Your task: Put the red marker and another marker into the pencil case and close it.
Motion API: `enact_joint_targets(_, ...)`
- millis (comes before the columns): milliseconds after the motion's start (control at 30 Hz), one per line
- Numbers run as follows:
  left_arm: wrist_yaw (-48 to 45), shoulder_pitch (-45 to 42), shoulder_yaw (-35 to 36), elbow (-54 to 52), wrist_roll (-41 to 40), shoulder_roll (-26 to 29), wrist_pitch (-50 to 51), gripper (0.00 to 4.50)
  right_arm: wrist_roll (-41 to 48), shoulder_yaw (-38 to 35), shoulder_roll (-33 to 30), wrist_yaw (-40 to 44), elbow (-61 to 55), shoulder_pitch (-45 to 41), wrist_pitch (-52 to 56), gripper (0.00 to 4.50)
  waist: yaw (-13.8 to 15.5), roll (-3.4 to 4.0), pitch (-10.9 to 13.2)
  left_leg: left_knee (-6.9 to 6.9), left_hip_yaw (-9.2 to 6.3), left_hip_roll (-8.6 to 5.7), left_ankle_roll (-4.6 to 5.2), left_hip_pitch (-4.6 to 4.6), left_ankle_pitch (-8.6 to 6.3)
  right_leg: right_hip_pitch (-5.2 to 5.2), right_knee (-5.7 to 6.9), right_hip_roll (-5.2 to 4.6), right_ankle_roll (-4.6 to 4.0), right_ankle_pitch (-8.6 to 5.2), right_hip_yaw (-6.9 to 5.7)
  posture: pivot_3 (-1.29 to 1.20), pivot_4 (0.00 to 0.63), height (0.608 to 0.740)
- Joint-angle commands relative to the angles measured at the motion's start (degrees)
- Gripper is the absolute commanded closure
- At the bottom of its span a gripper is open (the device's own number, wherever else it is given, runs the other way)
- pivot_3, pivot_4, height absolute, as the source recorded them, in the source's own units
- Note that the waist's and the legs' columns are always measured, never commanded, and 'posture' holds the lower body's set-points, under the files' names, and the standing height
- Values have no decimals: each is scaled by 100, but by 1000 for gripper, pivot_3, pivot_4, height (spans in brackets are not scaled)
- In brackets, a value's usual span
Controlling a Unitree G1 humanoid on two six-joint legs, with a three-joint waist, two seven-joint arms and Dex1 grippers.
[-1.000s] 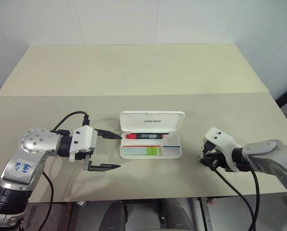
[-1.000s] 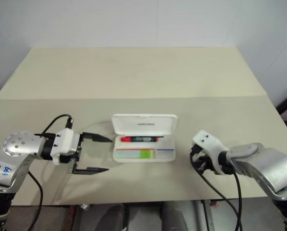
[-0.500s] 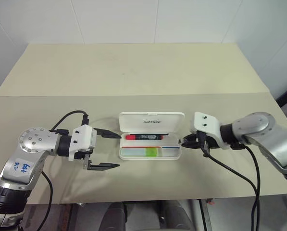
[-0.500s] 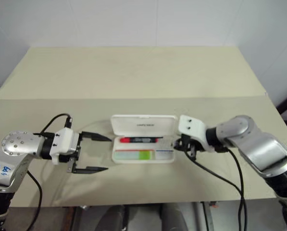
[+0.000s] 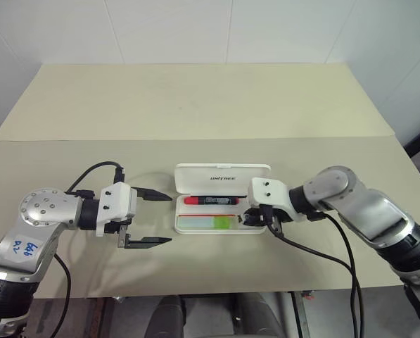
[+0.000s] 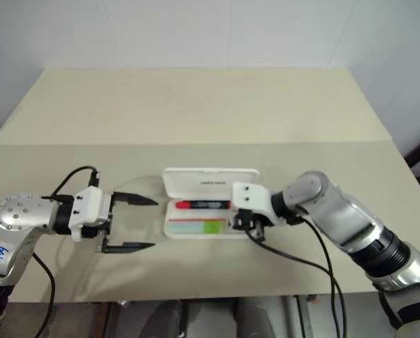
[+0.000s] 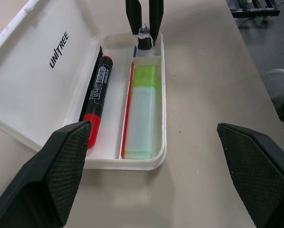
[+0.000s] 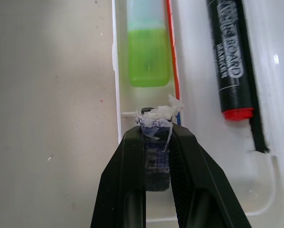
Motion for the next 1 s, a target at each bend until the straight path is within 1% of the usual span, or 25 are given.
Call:
enact_joint_targets(33, 69, 16, 227, -256, -89, 118, 21, 0, -220, 39, 40, 187, 142, -178, -244, 4141, 0, 0, 0, 0, 0, 0, 0, 0, 0, 0, 1, 0, 0, 0, 0, 0, 150, 740)
enact_joint_targets(100, 73, 3, 242, -251, -86, 134, 23, 0, -308, 27, 35, 281, 238, -202, -323, 3413, 0, 0, 0, 0, 0, 0, 0, 0, 0, 0, 1, 0, 0, 0, 0, 0, 150, 740)
enact_joint_targets(333, 113, -48, 225, -229, -54, 115, 5, 0, -495, -117, 31, 460, 487, -387, -447, 1161, -9, 0, 0, 2, 1, 0, 0, 5, 0, 1, 9, 1, 0, 0, 0, 0, 150, 740)
enact_joint_targets(433, 112, -109, 196, -168, -35, 102, -28, 0, -471, -250, 92, 432, 579, -480, -447, 70, -10, 0, 0, 2, 1, 0, 0, 6, 0, 0, 10, 1, -1, 0, 0, 0, 150, 740)
enact_joint_targets(533, 101, -173, 171, -107, -23, 92, -48, 0, -303, -473, 177, 454, 618, -509, -425, 27, -6, 0, 0, 1, 1, 0, 0, 6, 0, 1, 10, 1, 0, 0, 0, 0, 150, 740)
enact_joint_targets(633, 82, -240, 150, -47, -39, 72, -53, 0, 105, -918, 262, 639, 642, -367, -731, 27, -5, 0, 0, 1, 1, 0, -1, 5, 0, 0, 10, 1, 2, 1, 0, 0, 150, 740)
enact_joint_targets(800, 47, -260, 172, 56, -83, 84, -41, 0, 777, -1722, 273, 1122, 598, 169, -1646, 27, 12, 0, 0, -1, 0, 0, -2, 5, -2, 1, 12, 2, 16, 9, -1, 0, 150, 740)
enact_joint_targets(900, -66, -217, 318, 141, -233, 107, -63, 0, 1283, -2169, 223, 1362, 553, 575, -1698, 27, 7, 0, 0, -1, -1, 0, -3, 4, -3, 3, 11, 1, 32, 17, -2, 0, 150, 740)
enact_joint_targets(1000, -44, -158, 520, 185, -427, 45, 3, 571, 1540, -2673, 257, 1317, 691, 1001, -1953, 0, 7, 0, 0, 1, -1, 0, -4, 5, -3, 4, 12, 2, 35, 19, -2, 0, 150, 740)
